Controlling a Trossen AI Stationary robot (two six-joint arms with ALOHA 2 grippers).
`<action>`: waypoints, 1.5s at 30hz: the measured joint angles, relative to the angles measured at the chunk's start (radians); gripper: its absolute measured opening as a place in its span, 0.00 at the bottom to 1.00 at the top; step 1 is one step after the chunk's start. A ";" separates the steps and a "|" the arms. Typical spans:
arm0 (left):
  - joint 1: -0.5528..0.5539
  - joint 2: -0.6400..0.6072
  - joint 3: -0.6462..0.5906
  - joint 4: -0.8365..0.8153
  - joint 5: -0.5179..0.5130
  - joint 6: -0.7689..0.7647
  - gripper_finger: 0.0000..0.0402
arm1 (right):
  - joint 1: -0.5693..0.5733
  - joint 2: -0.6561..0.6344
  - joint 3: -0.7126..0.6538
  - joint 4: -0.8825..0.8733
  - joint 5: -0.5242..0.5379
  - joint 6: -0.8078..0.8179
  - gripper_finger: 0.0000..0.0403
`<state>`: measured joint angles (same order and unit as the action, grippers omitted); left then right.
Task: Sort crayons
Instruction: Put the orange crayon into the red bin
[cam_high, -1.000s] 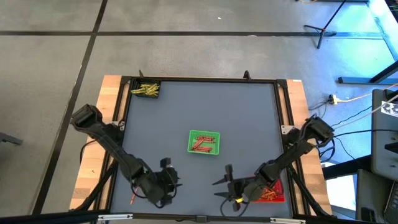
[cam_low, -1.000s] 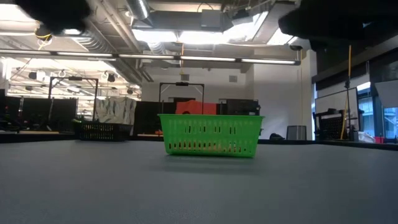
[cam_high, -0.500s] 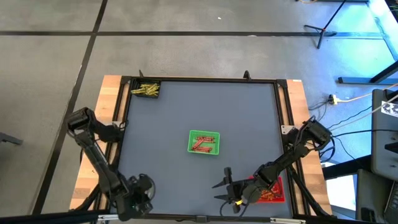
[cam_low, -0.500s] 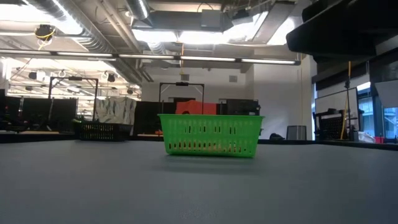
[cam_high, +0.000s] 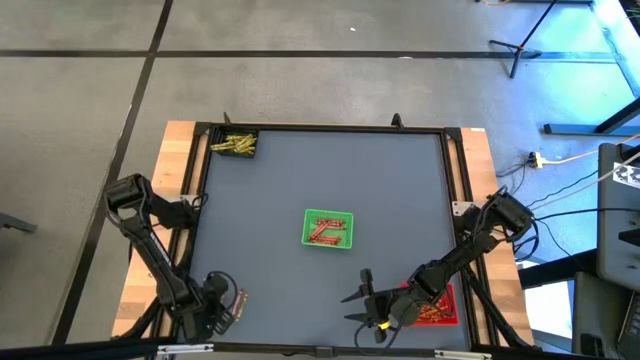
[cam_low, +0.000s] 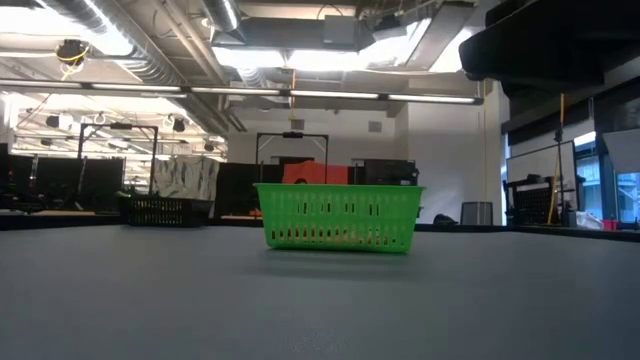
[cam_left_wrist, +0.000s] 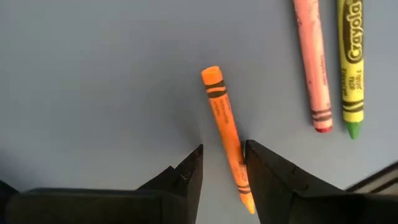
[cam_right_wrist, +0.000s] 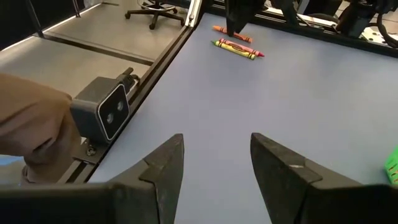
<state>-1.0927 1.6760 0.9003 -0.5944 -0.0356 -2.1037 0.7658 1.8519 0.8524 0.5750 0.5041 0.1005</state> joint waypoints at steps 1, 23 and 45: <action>0.000 0.000 -0.004 0.000 -0.003 0.005 0.26 | 0.000 0.000 0.000 0.000 0.000 0.000 0.46; 0.000 -0.014 0.080 0.003 -0.173 0.303 0.02 | 0.000 -0.001 0.000 0.003 -0.003 0.019 0.46; 0.292 0.009 0.057 0.584 -0.684 1.530 0.02 | -0.160 0.051 0.034 0.237 -0.253 0.049 0.47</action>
<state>-0.8003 1.6853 0.9569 -0.0104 -0.7200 -0.5741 0.6061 1.9030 0.8861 0.8116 0.2506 0.1499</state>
